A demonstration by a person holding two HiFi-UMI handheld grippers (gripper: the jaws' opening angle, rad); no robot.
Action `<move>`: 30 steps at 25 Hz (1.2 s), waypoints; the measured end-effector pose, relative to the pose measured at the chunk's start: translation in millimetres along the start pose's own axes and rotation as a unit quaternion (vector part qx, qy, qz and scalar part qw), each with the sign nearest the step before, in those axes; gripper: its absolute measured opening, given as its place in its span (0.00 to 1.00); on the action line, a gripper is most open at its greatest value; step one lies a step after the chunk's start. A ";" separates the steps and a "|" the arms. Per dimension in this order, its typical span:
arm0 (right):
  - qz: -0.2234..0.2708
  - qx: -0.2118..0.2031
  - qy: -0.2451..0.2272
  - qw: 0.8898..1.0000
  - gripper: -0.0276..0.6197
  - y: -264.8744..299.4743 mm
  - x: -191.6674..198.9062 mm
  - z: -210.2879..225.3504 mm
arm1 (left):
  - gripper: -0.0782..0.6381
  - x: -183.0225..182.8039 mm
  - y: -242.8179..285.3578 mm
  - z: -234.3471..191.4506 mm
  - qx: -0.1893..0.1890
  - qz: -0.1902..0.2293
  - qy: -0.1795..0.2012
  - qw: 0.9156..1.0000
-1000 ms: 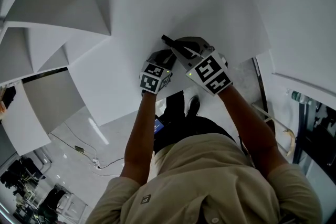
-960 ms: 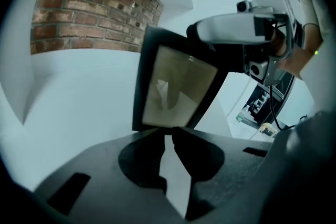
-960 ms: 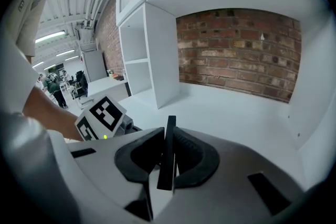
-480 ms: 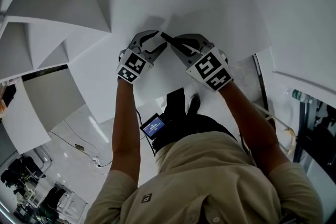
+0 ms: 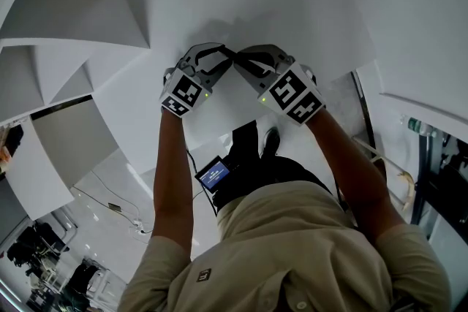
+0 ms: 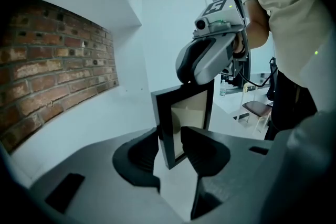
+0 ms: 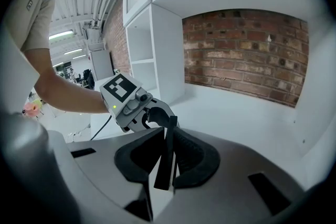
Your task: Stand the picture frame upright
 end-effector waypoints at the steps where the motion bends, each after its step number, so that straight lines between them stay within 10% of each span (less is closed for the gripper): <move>1: 0.001 0.000 -0.003 1.000 0.12 0.2 0.1 -0.5 | 0.31 0.7 -0.6 0.0 -0.005 0.001 -0.001 1.000; 13: 0.023 0.043 0.012 0.999 0.31 -26.8 22.2 2.8 | 0.28 5.5 -5.9 10.9 -0.042 0.001 -0.025 0.999; 30: 0.033 0.067 0.018 0.997 0.32 -38.4 34.9 35.0 | 0.24 1.3 0.4 27.0 -0.052 -0.013 -0.038 0.998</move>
Point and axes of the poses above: the fingertips, and each gripper's own axes: y forward along the fingers, z to its right, x out of its underside, the point moved 6 cm from there along -y, backward along the fingers, and after that the axes turned 6 degrees about -z, right-handed, at the moved point
